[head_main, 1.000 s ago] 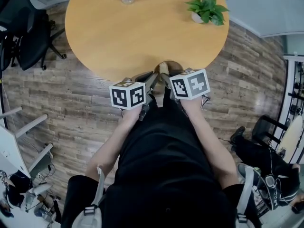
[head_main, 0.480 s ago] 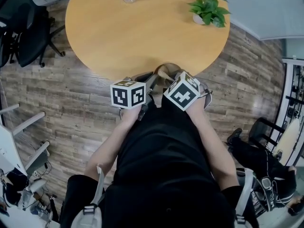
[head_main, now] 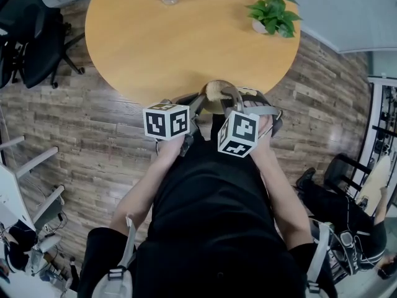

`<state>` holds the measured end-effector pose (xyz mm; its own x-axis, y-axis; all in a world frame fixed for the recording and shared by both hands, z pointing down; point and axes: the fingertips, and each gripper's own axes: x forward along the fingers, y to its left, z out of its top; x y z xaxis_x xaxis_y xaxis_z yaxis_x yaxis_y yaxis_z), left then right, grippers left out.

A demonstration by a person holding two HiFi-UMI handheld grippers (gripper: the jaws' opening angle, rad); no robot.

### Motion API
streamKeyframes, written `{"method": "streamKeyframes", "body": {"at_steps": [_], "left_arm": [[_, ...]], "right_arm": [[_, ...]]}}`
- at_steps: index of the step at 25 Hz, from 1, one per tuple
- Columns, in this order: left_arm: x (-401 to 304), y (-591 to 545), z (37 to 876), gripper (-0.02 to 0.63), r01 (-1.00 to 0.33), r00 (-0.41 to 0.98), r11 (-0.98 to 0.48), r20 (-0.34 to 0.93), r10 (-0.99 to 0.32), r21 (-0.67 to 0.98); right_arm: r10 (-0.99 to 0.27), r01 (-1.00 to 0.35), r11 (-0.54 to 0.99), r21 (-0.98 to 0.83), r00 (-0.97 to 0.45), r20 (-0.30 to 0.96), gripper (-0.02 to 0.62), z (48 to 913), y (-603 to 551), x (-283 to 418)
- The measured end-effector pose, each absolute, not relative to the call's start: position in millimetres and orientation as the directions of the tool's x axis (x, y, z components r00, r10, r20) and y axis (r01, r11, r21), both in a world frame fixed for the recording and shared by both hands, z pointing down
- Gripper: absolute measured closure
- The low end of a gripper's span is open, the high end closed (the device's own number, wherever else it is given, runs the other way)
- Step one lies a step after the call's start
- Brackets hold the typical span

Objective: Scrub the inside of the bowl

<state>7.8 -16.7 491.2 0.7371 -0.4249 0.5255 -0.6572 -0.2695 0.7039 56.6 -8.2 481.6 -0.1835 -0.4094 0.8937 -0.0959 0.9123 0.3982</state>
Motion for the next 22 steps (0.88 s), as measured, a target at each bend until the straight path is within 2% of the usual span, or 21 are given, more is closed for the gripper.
{"method": "streamKeyframes", "body": {"at_steps": [5,11,17,22], "left_arm": [[6,-16,494,0.583,-0.656,0.737,-0.257,0.530,-0.419,0.709],[6,-15,491,0.584,-0.648,0.742,-0.255,0.519,-0.424,0.718],[4,-17,490,0.582,-0.658,0.731,-0.258,0.516,-0.447,0.708],[5,-15,484,0.577,-0.668,0.725,-0.279,0.518,-0.455,0.690]], "right_arm": [[-0.453,0.023,0.883,0.468,-0.218,0.865,0.559,474,-6,48],[-0.440,-0.024,0.894,0.447,-0.223,0.870,0.558,475,-7,49],[-0.324,-0.202,0.938,0.281,-0.228,0.918,0.558,493,-3,56],[-0.164,-0.490,0.871,-0.011,-0.313,0.935,0.558,502,14,55]]}}
